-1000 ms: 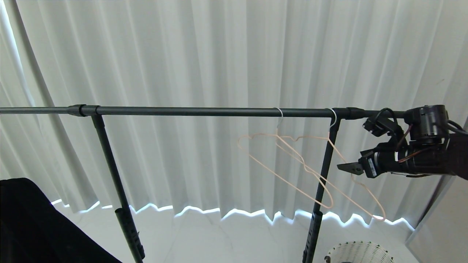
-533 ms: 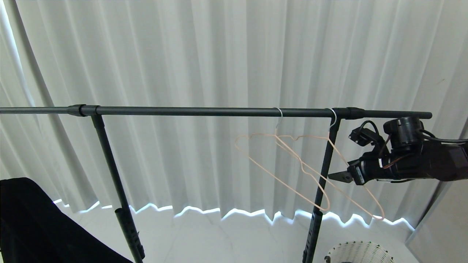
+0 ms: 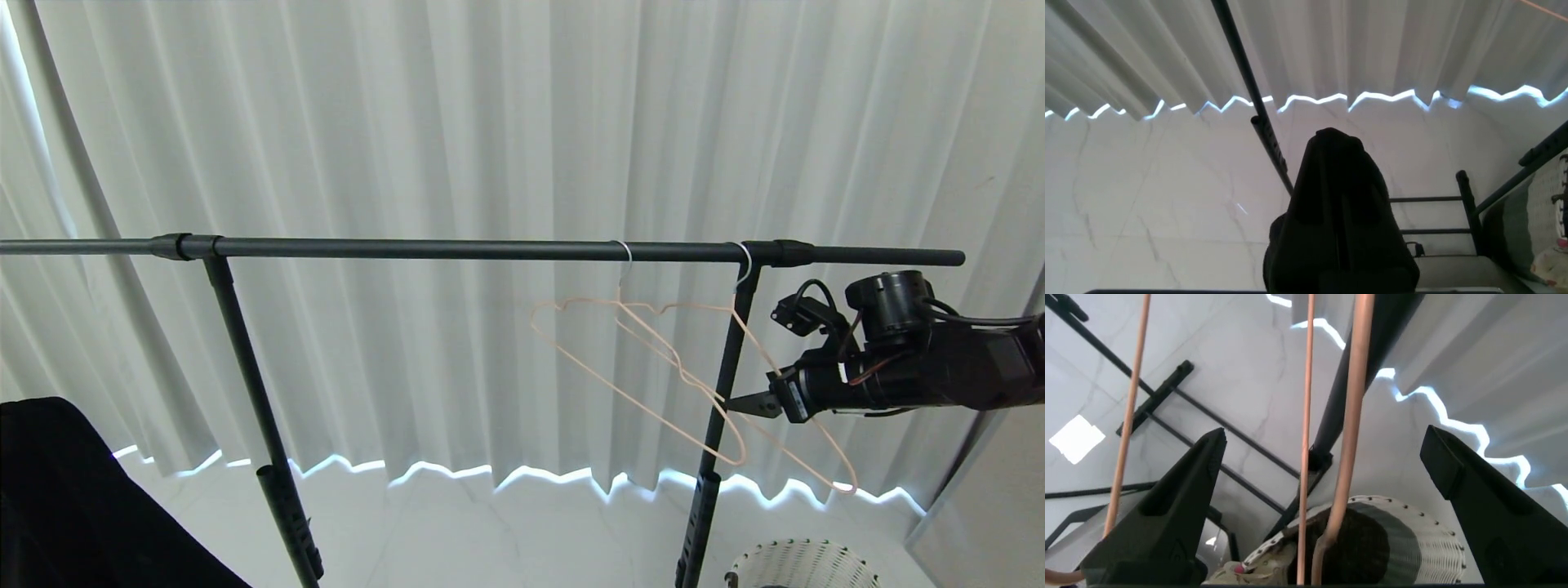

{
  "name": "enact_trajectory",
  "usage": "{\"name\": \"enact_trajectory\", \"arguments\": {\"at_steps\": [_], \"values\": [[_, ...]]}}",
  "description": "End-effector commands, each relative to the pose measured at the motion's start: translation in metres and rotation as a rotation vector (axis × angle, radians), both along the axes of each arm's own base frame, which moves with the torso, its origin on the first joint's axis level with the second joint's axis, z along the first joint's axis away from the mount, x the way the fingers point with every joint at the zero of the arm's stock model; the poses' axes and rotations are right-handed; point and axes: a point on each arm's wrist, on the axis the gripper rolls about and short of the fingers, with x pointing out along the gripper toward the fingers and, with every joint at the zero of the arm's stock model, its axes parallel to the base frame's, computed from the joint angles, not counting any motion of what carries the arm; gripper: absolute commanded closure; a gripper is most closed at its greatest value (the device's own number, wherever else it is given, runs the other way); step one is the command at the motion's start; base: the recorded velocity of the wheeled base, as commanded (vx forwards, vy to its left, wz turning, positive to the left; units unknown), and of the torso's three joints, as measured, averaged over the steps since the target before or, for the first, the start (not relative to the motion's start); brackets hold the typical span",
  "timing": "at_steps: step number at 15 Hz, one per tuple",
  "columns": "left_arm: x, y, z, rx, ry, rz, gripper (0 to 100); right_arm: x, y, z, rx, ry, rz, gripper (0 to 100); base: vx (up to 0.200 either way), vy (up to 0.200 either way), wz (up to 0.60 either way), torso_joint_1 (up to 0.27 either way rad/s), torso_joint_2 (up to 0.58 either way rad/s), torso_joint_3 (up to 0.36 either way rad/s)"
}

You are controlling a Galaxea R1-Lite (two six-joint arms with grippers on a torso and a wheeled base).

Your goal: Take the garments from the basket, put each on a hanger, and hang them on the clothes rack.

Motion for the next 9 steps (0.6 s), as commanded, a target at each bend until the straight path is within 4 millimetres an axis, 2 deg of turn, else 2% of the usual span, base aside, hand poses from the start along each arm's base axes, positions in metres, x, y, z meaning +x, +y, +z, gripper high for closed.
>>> {"name": "enact_trajectory", "arguments": {"at_steps": [1, 7, 8, 9], "values": [[0.0006, -0.0001, -0.0006, 0.001, 0.003, 0.000, 100, -0.0011, 0.0005, -0.0009, 0.000, 0.004, 0.003, 0, 0.000, 0.000, 0.00, 0.000, 0.00, 0.000], [0.0006, 0.0000, -0.0006, 0.001, 0.003, 0.002, 100, -0.0034, 0.0004, -0.0042, 0.006, 0.019, 0.012, 0, 0.000, 0.000, 0.00, 0.000, 0.00, 0.000], [0.0006, 0.0000, -0.0006, 0.002, 0.003, 0.001, 100, -0.0029, 0.0005, -0.0042, 0.006, 0.018, 0.012, 100, 0.000, 0.000, 0.00, 0.000, 0.00, 0.000], [0.0006, 0.0000, -0.0006, 0.002, 0.003, 0.001, 100, -0.0025, 0.0005, -0.0053, 0.006, 0.021, 0.012, 100, 0.000, 0.000, 0.00, 0.000, 0.00, 0.000]]}}
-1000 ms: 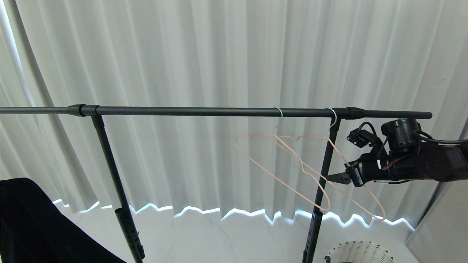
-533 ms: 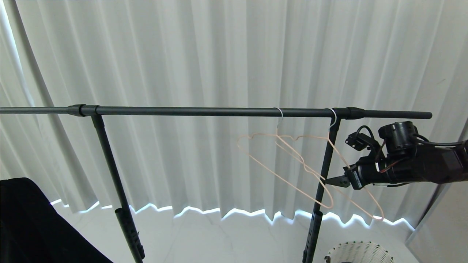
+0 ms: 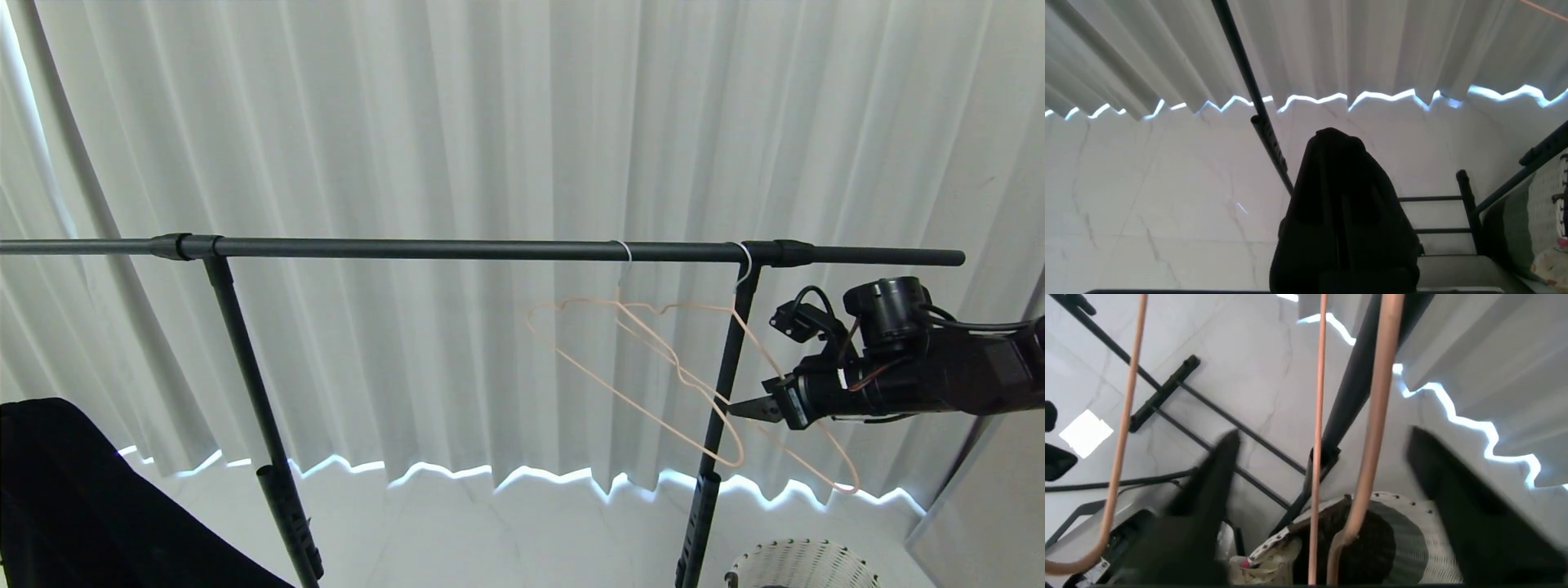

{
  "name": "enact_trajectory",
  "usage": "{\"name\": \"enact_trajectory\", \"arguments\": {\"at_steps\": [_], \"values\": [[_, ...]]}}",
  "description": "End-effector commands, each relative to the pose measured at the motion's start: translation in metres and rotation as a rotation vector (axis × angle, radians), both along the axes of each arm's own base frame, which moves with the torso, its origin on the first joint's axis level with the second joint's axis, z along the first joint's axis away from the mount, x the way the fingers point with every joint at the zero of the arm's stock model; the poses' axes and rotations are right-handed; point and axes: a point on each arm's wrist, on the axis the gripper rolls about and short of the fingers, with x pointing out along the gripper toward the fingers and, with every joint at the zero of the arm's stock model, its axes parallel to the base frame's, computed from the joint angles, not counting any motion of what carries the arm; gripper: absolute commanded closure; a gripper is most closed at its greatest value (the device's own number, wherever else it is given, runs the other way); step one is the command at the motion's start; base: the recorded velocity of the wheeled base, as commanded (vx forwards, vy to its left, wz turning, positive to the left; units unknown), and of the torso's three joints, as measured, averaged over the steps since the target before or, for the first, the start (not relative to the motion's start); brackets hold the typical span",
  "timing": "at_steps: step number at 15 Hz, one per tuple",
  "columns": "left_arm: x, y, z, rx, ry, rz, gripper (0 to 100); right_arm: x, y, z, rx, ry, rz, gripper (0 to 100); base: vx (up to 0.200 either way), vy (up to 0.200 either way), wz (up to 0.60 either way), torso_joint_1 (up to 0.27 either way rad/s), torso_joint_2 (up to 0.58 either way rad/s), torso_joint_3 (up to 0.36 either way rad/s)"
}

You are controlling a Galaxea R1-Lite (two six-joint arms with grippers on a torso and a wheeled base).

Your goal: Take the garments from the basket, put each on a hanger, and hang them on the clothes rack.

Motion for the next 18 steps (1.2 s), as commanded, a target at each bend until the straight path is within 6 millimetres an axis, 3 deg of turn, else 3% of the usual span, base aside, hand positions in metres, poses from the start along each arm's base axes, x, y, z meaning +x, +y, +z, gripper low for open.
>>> {"name": "enact_trajectory", "arguments": {"at_steps": [1, 9, 13, 17, 18], "values": [[0.000, 0.000, 0.000, 0.000, 0.001, 0.000, 100, 0.000, 0.000, 0.000, 0.000, -0.001, 0.000, 100, 0.000, 0.000, 0.00, 0.000, 0.00, 0.000], [-0.001, 0.000, -0.001, 0.001, 0.001, -0.001, 100, -0.001, -0.002, 0.004, 0.008, -0.011, -0.009, 100, 0.000, 0.000, 0.00, 0.000, 0.00, 0.000], [-0.004, 0.001, -0.002, 0.000, -0.004, 0.001, 100, -0.004, -0.003, 0.022, 0.053, -0.074, -0.014, 100, 0.000, 0.000, 0.00, 0.000, 0.00, 0.000], [-0.012, 0.003, -0.009, 0.000, -0.004, -0.001, 100, -0.023, -0.006, 0.037, 0.068, -0.104, -0.019, 100, 0.000, 0.000, 0.00, 0.000, 0.00, 0.000], [-0.013, 0.003, -0.011, 0.019, 0.001, -0.010, 100, -0.038, -0.008, 0.038, 0.066, -0.099, -0.020, 100, 0.000, 0.000, 0.00, 0.000, 0.00, 0.000]]}}
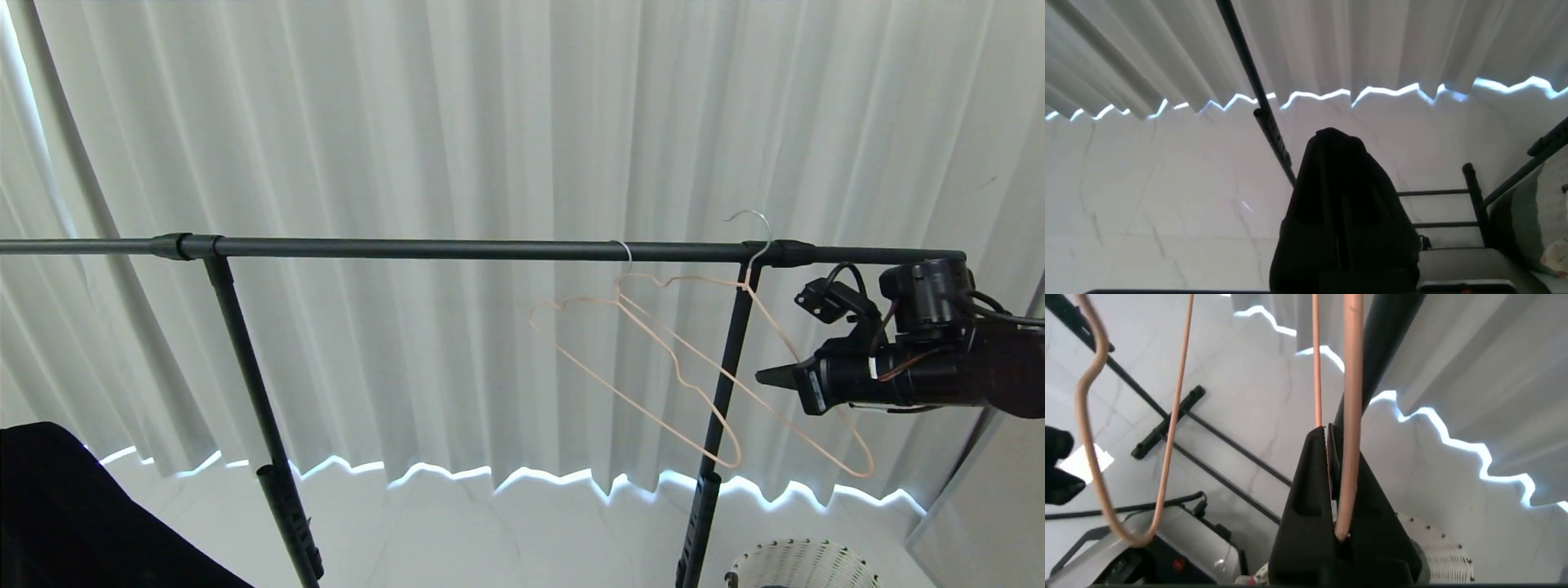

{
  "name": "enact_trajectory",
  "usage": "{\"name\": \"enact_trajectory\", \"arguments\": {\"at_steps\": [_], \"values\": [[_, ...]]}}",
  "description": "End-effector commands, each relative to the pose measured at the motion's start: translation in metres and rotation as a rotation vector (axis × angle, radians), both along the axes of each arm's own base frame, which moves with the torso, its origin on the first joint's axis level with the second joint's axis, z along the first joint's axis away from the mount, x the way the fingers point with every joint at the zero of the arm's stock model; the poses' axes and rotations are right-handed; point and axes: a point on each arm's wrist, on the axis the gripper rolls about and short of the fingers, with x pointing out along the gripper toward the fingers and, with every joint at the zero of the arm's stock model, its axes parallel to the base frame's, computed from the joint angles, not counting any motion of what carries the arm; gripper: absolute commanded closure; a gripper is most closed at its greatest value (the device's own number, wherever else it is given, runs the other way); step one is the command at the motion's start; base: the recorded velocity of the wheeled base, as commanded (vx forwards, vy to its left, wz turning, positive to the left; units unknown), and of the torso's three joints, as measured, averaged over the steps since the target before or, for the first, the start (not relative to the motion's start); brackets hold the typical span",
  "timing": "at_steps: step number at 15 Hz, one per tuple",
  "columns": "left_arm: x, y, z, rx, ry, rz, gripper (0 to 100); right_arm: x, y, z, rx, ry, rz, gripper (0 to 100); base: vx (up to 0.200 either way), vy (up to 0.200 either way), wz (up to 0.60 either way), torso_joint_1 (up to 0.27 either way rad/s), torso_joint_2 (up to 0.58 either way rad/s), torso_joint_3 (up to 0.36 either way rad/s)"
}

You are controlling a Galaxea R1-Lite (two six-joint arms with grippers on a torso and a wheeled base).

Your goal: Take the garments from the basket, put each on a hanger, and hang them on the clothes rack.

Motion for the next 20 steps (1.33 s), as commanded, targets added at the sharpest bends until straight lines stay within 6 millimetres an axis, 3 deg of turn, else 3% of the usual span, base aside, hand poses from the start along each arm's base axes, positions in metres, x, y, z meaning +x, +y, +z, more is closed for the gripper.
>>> {"name": "enact_trajectory", "arguments": {"at_steps": [1, 5, 12, 14, 20], "values": [[-0.007, 0.002, -0.001, 0.016, -0.019, -0.011, 100, -0.032, -0.005, 0.011, 0.002, -0.022, -0.001, 100, 0.000, 0.000, 0.00, 0.000, 0.00, 0.000], [-0.008, 0.002, -0.003, 0.035, -0.060, -0.025, 100, -0.095, -0.015, 0.013, -0.021, -0.030, -0.026, 100, 0.000, 0.000, 0.00, 0.000, 0.00, 0.000], [0.002, -0.001, -0.017, 0.056, -0.078, -0.045, 100, -0.195, -0.042, 0.018, -0.198, 0.038, -0.295, 100, 0.000, 0.000, 0.00, 0.000, 0.00, 0.000], [0.000, 0.000, -0.020, 0.057, -0.073, -0.045, 100, -0.207, -0.052, 0.019, -0.236, 0.056, -0.399, 100, 0.000, 0.000, 0.00, 0.000, 0.00, 0.000], [0.006, -0.002, -0.021, 0.096, -0.106, -0.065, 100, -0.205, -0.066, 0.022, -0.303, 0.060, -0.593, 100, 0.000, 0.000, 0.00, 0.000, 0.00, 0.000]]}}
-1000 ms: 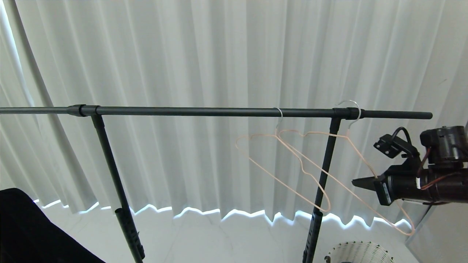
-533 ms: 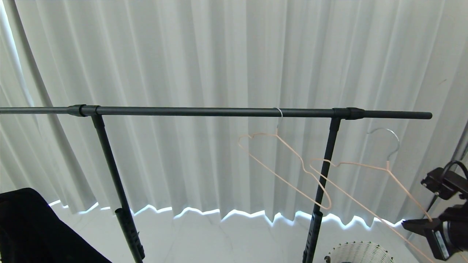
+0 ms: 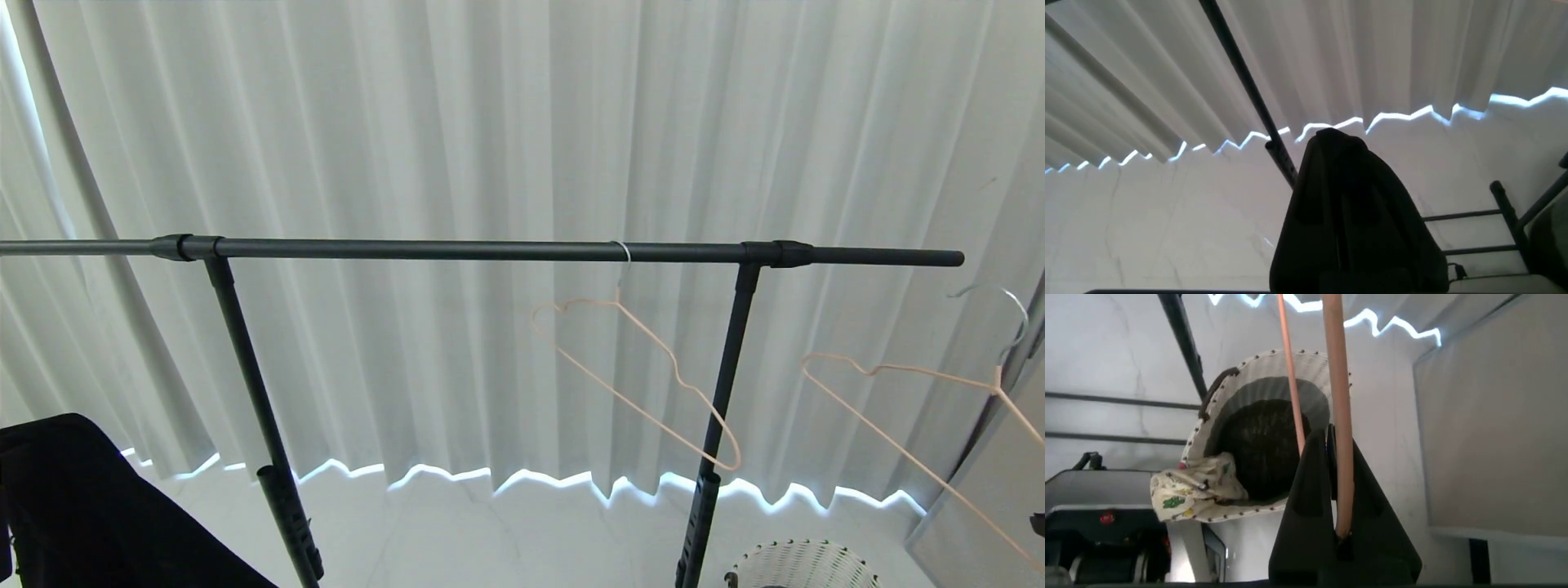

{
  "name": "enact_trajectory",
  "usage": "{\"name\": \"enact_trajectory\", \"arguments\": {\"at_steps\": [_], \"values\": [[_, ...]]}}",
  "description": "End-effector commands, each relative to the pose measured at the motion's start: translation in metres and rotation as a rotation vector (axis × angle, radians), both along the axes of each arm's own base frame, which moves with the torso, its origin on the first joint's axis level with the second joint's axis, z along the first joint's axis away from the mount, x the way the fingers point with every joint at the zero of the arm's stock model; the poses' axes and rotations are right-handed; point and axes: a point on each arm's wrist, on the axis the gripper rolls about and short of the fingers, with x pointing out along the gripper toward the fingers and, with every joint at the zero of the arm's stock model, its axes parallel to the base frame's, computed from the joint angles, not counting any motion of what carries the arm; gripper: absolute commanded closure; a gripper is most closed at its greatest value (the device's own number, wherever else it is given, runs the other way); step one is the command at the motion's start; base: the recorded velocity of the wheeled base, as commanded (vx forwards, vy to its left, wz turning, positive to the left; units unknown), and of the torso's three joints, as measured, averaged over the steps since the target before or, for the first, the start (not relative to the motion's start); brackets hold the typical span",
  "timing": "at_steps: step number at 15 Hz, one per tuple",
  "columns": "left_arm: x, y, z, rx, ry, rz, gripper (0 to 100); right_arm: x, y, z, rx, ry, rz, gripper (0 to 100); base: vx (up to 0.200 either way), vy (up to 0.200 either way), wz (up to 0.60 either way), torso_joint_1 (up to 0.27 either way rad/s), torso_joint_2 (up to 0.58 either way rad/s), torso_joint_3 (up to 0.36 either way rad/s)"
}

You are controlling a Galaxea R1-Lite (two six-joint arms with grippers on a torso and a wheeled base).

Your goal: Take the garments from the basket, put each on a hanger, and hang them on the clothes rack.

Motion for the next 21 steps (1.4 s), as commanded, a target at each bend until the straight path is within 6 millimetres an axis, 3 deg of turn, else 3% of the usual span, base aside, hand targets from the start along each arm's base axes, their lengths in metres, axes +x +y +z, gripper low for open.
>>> {"name": "enact_trajectory", "arguments": {"at_steps": [1, 11, 18, 21], "values": [[0.001, 0.000, -0.003, 0.012, 0.009, -0.003, 100, 0.000, -0.001, 0.000, -0.001, -0.004, -0.012, 100, -0.200, 0.000, 0.00, 0.007, 0.00, 0.002], [0.005, 0.000, -0.012, 0.015, 0.049, 0.021, 100, -0.002, -0.001, 0.000, 0.002, -0.009, -0.016, 100, -0.200, 0.000, 0.00, 0.002, 0.00, 0.003], [0.011, -0.001, -0.020, 0.017, 0.028, 0.021, 100, -0.003, -0.001, 0.002, 0.001, -0.021, -0.012, 100, 0.000, 0.000, 0.00, 0.000, 0.00, 0.000], [0.013, 0.000, -0.020, 0.017, 0.031, 0.035, 100, -0.005, -0.001, 0.003, 0.001, -0.031, -0.012, 100, 0.000, 0.200, 0.00, 0.002, 0.00, 0.004]]}}
